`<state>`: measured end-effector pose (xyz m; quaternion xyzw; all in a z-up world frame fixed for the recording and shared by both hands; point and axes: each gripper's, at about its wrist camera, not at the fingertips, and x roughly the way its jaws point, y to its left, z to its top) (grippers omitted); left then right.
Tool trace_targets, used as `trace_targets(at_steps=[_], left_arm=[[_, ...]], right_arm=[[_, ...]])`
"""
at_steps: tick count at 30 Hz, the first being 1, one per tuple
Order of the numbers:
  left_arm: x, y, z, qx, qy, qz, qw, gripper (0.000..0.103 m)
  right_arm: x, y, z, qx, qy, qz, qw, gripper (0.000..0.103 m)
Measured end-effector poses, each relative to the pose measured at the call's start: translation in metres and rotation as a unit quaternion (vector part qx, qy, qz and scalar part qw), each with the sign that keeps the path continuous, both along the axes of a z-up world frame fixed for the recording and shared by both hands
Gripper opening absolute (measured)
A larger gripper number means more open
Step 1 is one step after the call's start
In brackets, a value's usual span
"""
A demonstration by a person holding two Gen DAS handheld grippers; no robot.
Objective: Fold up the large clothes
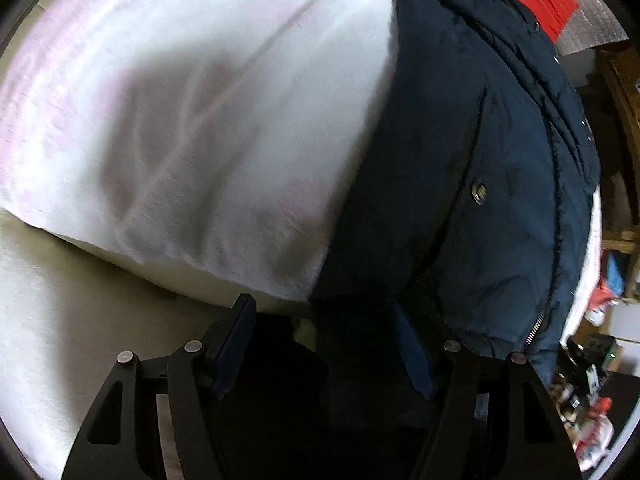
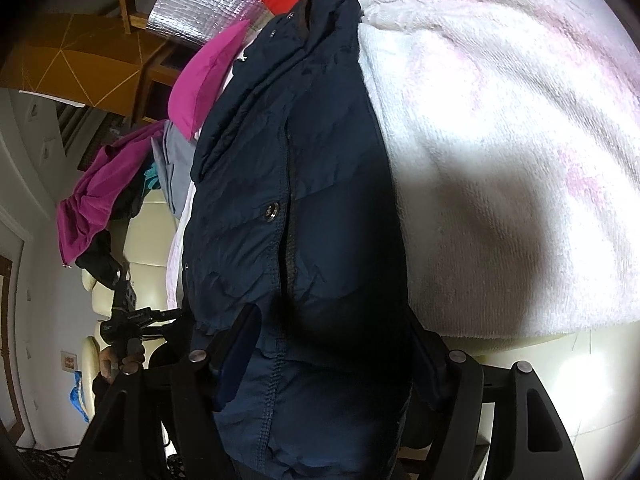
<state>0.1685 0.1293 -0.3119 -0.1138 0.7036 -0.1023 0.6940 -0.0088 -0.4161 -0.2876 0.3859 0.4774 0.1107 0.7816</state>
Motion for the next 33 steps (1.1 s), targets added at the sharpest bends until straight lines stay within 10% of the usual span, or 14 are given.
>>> trace_targets(at_steps=[7,13,17,20,25,29,33], left_arm=[[0.001,-0.005,-0.020,-0.071,0.044,-0.020,0.9963,0.068],[0.001,-0.007,-0.026,-0.100,0.033,-0.012,0.9944,0.029],[0.002,-0.014,-0.011,-0.104,0.007,-0.017,0.9944,0.020],[0.000,-0.029,0.002,-0.107,-0.019,-0.028,0.9937,0.018],[0.004,-0.040,0.016,-0.091,-0.027,-0.053,0.9941,0.019],[-0.005,-0.040,0.002,-0.090,0.014,-0.044,0.9949,0.023],[-0.006,-0.040,0.009,-0.099,-0.011,-0.038,0.9942,0.019]], right_arm=[[-0.003,-0.005,-0.006,0.023,0.007,-0.002,1.000,0.072],[-0.004,-0.001,-0.018,0.067,0.014,0.002,0.998,0.071],[-0.004,0.007,-0.017,0.074,0.003,0.006,0.997,0.035],[-0.005,0.009,-0.005,0.075,-0.016,0.005,0.997,0.028],[-0.003,0.008,-0.004,0.074,-0.003,0.012,0.997,0.031],[-0.003,0.010,-0.020,0.095,0.017,0.004,0.995,0.065],[0.002,0.020,-0.016,0.086,0.006,0.021,0.996,0.055]])
